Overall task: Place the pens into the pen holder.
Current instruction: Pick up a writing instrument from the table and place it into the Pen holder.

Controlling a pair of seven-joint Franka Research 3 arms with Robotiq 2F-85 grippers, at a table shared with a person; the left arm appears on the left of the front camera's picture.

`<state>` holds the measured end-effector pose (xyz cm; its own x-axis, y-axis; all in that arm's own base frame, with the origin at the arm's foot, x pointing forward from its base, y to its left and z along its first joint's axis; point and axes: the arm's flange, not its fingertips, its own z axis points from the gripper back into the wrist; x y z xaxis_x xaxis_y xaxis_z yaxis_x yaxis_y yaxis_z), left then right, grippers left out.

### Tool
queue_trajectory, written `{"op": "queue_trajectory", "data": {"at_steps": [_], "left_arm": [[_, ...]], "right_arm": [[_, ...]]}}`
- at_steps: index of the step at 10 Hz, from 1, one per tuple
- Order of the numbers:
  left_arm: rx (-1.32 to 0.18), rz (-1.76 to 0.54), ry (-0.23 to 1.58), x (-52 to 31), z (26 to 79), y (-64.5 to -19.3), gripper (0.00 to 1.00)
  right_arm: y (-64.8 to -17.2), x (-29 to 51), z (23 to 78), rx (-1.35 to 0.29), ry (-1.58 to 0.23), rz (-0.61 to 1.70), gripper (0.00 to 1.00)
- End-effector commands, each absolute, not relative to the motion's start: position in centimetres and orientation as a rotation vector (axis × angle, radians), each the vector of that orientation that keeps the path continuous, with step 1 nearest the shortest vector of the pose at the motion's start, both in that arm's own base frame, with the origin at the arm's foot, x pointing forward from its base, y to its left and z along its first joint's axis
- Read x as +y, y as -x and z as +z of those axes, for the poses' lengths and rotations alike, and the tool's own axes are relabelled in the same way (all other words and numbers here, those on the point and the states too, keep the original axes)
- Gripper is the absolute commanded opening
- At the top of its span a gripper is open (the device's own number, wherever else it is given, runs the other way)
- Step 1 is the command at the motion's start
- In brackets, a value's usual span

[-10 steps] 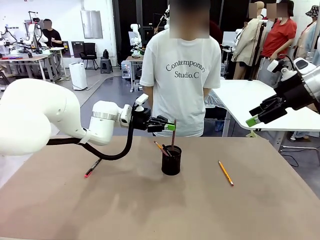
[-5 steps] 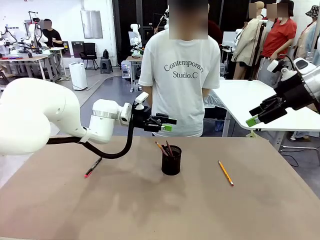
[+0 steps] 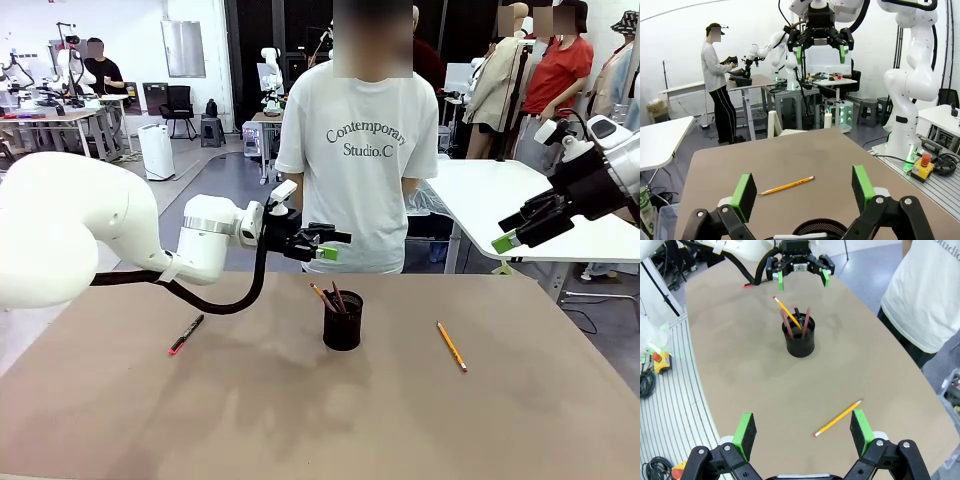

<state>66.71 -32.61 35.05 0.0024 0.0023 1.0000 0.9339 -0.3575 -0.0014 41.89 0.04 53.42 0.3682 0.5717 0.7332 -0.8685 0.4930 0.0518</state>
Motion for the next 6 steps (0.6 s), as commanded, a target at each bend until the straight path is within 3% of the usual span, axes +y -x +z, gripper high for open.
{"op": "queue_trajectory", "data": {"at_steps": [1,6], "left_arm": [[-1.024,-1.480,1.479,-32.7,34.5,-66.7,1.00],[-0.963,-1.480,1.506,-31.8,35.6,-65.7,1.00]], "right_arm": [[-41.9,0.2,53.4,-0.742,-0.500,0.968,1.00],[-41.9,0.2,53.4,-0.742,-0.500,0.968,1.00]]}}
